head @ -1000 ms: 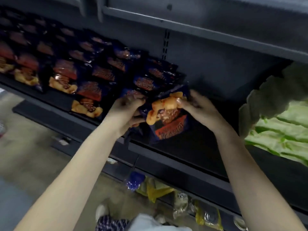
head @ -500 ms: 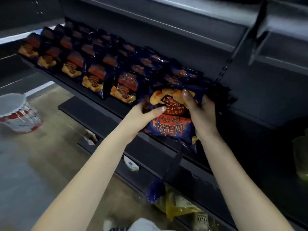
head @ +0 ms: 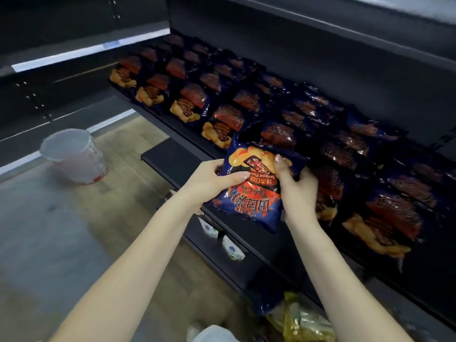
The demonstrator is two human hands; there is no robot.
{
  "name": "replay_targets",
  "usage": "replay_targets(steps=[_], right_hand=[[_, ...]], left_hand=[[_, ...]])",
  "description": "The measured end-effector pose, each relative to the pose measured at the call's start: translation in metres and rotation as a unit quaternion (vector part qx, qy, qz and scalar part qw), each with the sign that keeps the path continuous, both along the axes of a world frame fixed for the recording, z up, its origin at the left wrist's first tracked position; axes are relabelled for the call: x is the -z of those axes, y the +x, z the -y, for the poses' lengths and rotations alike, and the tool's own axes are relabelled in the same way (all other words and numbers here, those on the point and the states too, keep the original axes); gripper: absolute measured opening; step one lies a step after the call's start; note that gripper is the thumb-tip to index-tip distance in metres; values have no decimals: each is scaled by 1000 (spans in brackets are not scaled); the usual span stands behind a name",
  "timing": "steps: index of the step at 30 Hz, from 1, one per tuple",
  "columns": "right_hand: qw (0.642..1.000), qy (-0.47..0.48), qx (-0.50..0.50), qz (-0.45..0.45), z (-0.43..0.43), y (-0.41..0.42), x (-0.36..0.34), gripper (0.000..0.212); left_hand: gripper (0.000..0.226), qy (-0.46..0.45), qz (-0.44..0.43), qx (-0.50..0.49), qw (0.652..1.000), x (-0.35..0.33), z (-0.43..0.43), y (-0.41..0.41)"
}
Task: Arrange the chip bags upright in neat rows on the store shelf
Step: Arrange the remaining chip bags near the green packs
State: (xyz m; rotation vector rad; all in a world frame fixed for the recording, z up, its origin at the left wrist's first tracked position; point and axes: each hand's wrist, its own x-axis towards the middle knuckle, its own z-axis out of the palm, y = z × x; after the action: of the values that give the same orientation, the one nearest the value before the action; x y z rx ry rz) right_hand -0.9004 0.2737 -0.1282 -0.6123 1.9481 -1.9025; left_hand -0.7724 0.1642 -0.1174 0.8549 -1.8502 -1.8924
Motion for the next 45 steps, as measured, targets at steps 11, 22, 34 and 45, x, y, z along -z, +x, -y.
replay_targets(steps=[11,22,34,45], right_hand=[[981,49,-60,-180,40,-42,-27,48],[875,220,-406,-148,105,-90,-57,72],[998,-25,51,-12,95,-104,-79,65],[992,101,-25,-74,108,-102,-46,39]], left_hand=[[15,-17,56,70,996,1,65,-13],[30,-111,158,239,952,-26,120,-71],[75,233,-111,118,959,-17,142,-141],[36,141,-172,-31,974,-21,183,-138]])
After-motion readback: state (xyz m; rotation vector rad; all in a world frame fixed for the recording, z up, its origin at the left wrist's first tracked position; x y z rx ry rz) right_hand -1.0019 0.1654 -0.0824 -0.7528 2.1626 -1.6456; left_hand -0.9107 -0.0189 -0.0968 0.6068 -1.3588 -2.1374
